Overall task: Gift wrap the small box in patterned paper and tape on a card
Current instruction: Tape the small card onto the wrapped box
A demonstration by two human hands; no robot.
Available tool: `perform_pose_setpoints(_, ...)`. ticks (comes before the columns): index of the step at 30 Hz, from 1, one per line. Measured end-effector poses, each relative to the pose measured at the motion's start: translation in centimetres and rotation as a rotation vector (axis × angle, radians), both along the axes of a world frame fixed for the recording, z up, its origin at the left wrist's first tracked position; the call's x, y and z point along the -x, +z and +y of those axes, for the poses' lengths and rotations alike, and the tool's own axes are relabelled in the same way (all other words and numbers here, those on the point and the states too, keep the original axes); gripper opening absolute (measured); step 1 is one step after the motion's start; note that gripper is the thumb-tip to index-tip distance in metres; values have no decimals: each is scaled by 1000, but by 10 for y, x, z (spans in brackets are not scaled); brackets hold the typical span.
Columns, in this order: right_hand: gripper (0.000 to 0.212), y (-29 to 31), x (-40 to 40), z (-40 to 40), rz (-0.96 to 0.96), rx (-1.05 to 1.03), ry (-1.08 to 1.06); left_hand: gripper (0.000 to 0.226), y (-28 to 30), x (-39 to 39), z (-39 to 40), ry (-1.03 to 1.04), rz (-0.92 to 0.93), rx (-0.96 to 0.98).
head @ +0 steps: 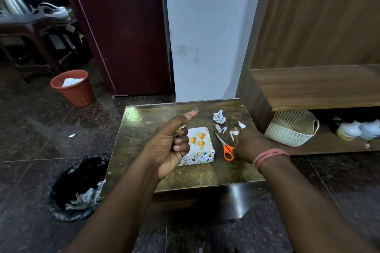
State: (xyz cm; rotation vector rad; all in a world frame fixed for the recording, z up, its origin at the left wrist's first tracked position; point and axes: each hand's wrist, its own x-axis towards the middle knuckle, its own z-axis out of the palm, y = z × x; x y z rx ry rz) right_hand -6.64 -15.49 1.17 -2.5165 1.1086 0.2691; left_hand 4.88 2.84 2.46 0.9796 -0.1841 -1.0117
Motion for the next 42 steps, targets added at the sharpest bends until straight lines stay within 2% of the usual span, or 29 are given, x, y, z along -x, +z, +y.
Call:
perform_pose_setpoints(2,29,-6,-2,6,19,-9,-30,41,-1,1,-1,-15,9,-2)
perform_pose_setpoints(8,18,-17,-6,15,-59,49,-59,35,2,1,3,-50,19,34)
perform_pose_setpoints(11,20,-7,-7,7,-53,-52,-107,35,3,-2,4,-44,38,50)
perform_pose_setpoints(13,23,3,-7,-2,-188,-228,-163,36,3,-4,3,-39,41,52)
perform_pose_setpoints(15,20,12,-7,-4,-400,-466,-207,37,2,-6,3,-23,43,53)
perform_pose_setpoints(17,12,19,-6,0,-621,-768,-227,36,1,-6,2,-13,49,50)
perform_pose_setpoints(19,11,27,-6,6,-752,-1097,-203,36,1,-6,2,-13,53,49)
perform_pose_setpoints(21,12,32,-6,9,-721,-1280,-146,38,0,-6,2,-10,62,49)
perform_pose_setpoints(25,12,32,-1,6,-520,-1476,8,47,-1,-8,1,10,136,83)
perform_pose_setpoints(27,12,30,1,5,-412,-1554,105,43,-1,-10,1,13,166,103)
perform_pose_setpoints(31,42,28,1,9,-300,-1570,208,44,0,-10,2,10,149,95)
perform_pose_setpoints(42,60,22,-7,14,-312,-1584,230,47,2,-10,3,-40,135,99)
